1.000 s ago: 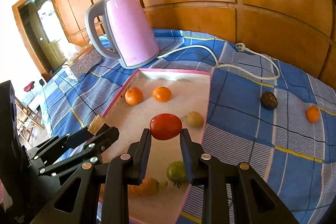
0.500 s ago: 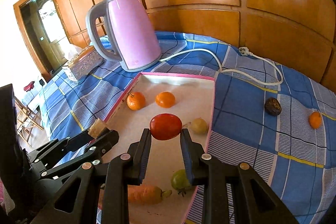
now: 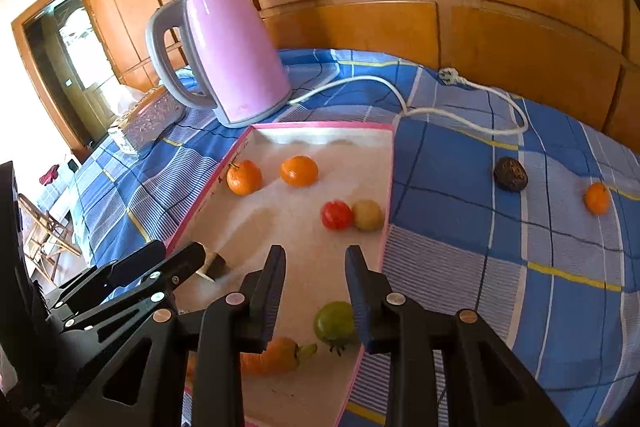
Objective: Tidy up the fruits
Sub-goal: 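Release the block into the tray with the left tool while the right tool releases the tomato, then withdraw both tools toward the dark brown round fruit and the tangerine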
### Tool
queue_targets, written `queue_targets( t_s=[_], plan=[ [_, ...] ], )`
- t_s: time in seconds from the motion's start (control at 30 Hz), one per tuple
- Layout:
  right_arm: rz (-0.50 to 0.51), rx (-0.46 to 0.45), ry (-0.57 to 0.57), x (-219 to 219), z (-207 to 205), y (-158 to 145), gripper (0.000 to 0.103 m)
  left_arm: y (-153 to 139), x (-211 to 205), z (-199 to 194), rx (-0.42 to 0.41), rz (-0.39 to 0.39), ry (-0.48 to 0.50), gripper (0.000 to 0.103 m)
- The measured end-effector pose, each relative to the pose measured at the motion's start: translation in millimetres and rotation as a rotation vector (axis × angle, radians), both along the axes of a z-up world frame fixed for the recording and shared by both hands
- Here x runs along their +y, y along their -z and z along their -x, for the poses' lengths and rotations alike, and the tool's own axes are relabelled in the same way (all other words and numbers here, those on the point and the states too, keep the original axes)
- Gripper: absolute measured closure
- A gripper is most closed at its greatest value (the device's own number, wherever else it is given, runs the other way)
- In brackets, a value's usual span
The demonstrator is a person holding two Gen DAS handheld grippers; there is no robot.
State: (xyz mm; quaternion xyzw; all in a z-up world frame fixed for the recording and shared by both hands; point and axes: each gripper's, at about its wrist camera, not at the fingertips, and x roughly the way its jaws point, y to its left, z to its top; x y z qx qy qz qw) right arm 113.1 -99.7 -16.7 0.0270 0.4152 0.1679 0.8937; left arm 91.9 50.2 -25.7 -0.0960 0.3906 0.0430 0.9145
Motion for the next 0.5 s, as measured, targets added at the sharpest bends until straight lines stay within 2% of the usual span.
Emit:
queue_targets(
  t_s=[0.2,0.5],
  plan=[
    [0.0,0.016,0.023,-6,6,4,0.071,-2,-5,4,-0.005,-0.001,0.012,0.058],
    [0.014,-0.015,0.047,-12,17,-2,0.067,-6,-15,10,-0.012,-0.004,0.039,0.058]
  ],
)
